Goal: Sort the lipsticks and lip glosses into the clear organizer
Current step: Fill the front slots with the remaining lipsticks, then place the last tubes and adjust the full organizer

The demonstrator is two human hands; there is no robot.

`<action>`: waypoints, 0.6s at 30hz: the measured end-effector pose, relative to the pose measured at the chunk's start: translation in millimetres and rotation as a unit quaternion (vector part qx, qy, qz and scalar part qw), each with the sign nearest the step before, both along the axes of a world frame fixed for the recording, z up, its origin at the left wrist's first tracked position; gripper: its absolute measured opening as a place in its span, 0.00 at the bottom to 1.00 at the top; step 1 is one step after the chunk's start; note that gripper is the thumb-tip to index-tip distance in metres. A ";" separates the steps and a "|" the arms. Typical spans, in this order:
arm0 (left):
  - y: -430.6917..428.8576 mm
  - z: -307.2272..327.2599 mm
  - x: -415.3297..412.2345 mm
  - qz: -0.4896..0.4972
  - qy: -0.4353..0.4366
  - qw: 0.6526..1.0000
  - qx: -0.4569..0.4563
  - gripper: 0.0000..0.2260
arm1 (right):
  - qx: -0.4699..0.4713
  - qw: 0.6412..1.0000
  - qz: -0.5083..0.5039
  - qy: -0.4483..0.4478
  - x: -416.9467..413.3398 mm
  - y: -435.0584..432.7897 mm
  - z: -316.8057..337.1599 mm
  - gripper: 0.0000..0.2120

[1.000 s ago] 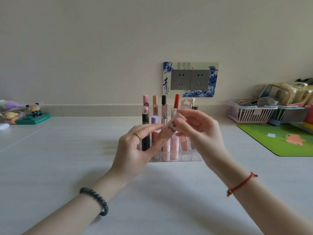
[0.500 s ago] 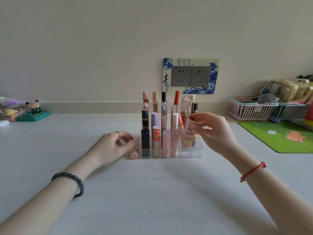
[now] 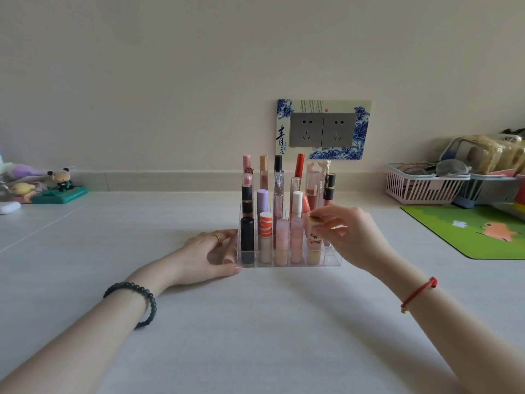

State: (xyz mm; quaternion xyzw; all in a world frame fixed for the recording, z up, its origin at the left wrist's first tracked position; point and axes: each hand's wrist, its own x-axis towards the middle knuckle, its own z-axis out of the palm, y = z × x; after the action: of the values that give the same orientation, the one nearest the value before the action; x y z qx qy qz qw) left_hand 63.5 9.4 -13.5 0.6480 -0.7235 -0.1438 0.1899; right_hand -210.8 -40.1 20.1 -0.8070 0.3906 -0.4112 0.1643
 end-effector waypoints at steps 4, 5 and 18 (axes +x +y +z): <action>-1.5 -2.8 5.2 -0.011 0.054 0.998 -0.010 0.41 | -0.016 1.000 -0.010 -0.005 -1.6 2.0 0.9 0.10; -1.0 -3.0 6.2 -0.015 0.063 0.998 -0.018 0.40 | -0.022 1.000 -0.010 -0.005 -2.2 2.5 1.3 0.10; 29.2 45.4 -30.1 -0.120 0.222 0.923 -0.290 0.41 | -0.037 0.973 0.066 -0.216 5.1 32.5 27.8 0.07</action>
State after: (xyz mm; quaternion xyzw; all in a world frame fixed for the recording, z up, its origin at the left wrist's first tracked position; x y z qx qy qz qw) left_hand 33.4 38.6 32.0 0.4240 -0.7453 -0.0901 0.5066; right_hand -205.7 -7.6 47.9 -0.7284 0.2762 -0.5786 0.2416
